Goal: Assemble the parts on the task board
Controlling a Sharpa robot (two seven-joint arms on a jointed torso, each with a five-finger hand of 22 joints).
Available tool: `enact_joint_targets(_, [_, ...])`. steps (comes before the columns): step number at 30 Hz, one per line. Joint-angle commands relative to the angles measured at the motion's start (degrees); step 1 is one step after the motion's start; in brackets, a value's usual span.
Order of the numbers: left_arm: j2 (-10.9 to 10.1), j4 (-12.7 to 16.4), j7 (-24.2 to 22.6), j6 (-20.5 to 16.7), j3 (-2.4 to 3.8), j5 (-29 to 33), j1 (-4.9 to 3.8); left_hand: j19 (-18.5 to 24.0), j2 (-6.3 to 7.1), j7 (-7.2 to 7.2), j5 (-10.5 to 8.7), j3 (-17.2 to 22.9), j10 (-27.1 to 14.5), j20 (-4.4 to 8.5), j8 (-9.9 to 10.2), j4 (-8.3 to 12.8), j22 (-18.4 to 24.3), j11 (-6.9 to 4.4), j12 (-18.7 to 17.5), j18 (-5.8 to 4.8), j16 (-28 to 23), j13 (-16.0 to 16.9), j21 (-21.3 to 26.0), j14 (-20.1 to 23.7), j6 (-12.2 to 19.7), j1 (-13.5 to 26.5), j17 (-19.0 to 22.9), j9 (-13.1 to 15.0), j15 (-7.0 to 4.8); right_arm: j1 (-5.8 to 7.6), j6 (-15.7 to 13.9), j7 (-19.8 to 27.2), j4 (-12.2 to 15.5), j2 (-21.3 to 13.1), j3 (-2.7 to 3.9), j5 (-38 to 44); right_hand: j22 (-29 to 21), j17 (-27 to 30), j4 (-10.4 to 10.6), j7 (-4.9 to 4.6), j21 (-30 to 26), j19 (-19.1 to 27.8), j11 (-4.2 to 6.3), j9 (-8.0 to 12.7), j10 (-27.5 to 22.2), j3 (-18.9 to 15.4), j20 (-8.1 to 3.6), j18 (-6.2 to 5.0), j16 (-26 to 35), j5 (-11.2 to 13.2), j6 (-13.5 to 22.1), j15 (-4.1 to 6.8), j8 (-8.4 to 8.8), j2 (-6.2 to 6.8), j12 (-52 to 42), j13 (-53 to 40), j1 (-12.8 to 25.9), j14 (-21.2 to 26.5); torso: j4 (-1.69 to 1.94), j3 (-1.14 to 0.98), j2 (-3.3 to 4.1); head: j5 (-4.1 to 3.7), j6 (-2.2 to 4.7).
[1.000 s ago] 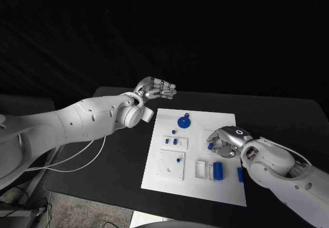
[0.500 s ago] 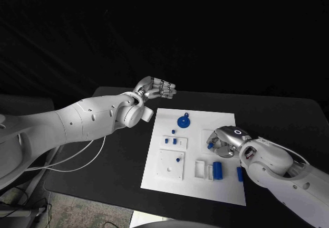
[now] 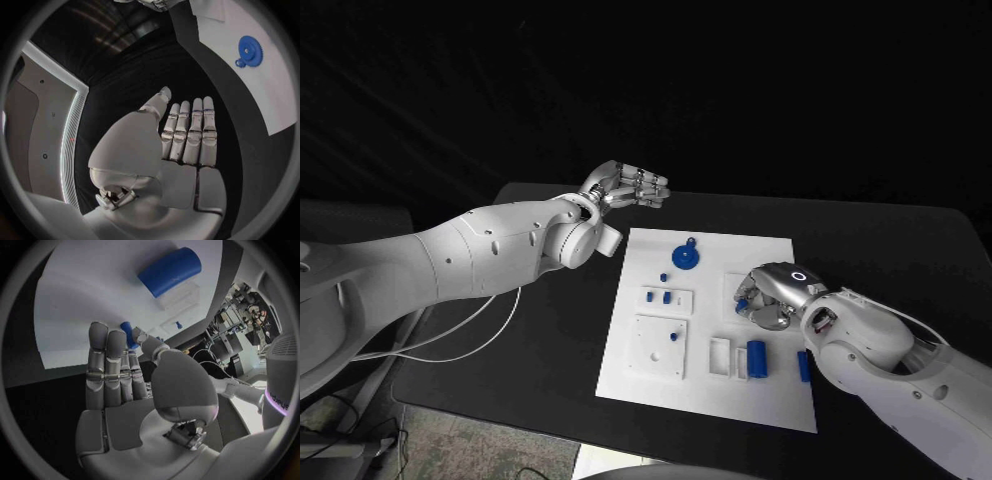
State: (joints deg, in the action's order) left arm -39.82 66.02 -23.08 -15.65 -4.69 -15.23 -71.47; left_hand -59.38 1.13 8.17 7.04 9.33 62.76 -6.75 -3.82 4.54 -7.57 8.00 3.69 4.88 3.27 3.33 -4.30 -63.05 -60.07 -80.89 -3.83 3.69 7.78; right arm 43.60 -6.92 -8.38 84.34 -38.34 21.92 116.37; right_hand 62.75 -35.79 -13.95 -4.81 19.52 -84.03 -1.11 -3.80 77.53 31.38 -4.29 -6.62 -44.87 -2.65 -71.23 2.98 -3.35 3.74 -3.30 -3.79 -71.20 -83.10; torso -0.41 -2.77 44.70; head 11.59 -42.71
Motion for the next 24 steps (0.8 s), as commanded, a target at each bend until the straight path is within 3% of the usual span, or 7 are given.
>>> enact_joint_targets(1, [0.1, 0.0, -0.5, 0.7, 0.03, 0.3, -0.08, -0.2, -0.04, -0.06, -0.35, 0.0, 0.1, 0.05, 0.1, -0.3, 0.0, -0.14, -0.2, -0.33, 0.2, 0.0, -0.3, -0.2, 0.0, -0.5, 0.0, 0.0, -0.09, 0.02, -3.1, -1.2, 0.2, 0.2, 0.02, 1.0, 0.2, -0.1, 0.0, 0.20, 0.2, -1.8, 0.07, -0.5, 0.4, 0.6, -0.51, 0.47, -0.1, -0.3, -0.6, 0.45, -0.35, -0.71, -0.2, 0.1, -0.1, -0.1, 0.02, 0.01, -0.01, -0.10, 0.06])
enact_joint_targets(7, [0.1, 0.0, -0.5, 0.7, 0.03, 0.3, -0.08, -0.2, -0.04, -0.06, -0.35, 0.0, 0.1, 0.05, 0.1, -0.3, 0.0, -0.14, -0.2, -0.33, 0.2, 0.0, -0.3, -0.2, 0.0, -0.5, 0.0, 0.0, -0.09, 0.01, -4.3, -2.1, 0.4, 0.2, 0.02, 0.5, 0.6, -0.2, -0.2, 0.34, 0.3, -1.8, 0.19, -0.6, 0.8, 1.5, -0.67, 0.41, 0.0, -0.3, -1.1, 0.65, -0.35, -0.64, -0.2, 0.1, 0.1, -0.1, 0.06, 0.02, 0.01, 0.00, -0.03])
enact_joint_targets(15, [0.2, -0.2, -0.4, 0.7, 0.03, 0.3, -0.08, -0.2, -0.04, -0.06, -0.35, 0.0, 0.1, 0.05, 0.1, -0.3, 0.0, -0.14, -0.2, -0.33, 0.2, 0.0, -0.3, -0.2, 0.0, -0.5, 0.0, 0.0, -0.09, 0.09, -3.4, -3.0, 1.7, -0.5, 0.12, -6.7, 0.9, -0.3, -0.2, 0.41, 0.3, -1.8, 0.28, -0.6, 1.1, 1.9, -0.87, 0.37, 0.1, -0.2, -1.4, 0.88, -0.36, -0.69, -0.2, 0.1, 0.3, -0.1, 0.04, -0.03, -0.02, 0.10, -0.05])
enact_joint_targets(24, [0.2, -0.4, -0.4, 0.7, 0.02, 0.3, -0.08, -0.2, -0.04, -0.07, -0.37, 0.0, 0.1, 0.04, 0.2, -0.4, 0.1, -0.14, -0.2, -0.33, 0.2, 0.0, -0.4, -0.2, 0.0, -0.5, 0.0, 0.0, -0.09, 0.70, -2.9, -3.4, 5.0, -1.3, 0.51, -13.6, 1.1, -0.3, -0.4, 0.48, 0.2, -1.8, 0.36, -0.6, 1.3, 1.8, -1.14, 0.33, 0.3, -0.3, -1.5, 1.15, -0.36, -0.74, -0.2, 0.1, 0.4, -0.1, -0.05, -0.02, -0.02, 0.49, -0.20])
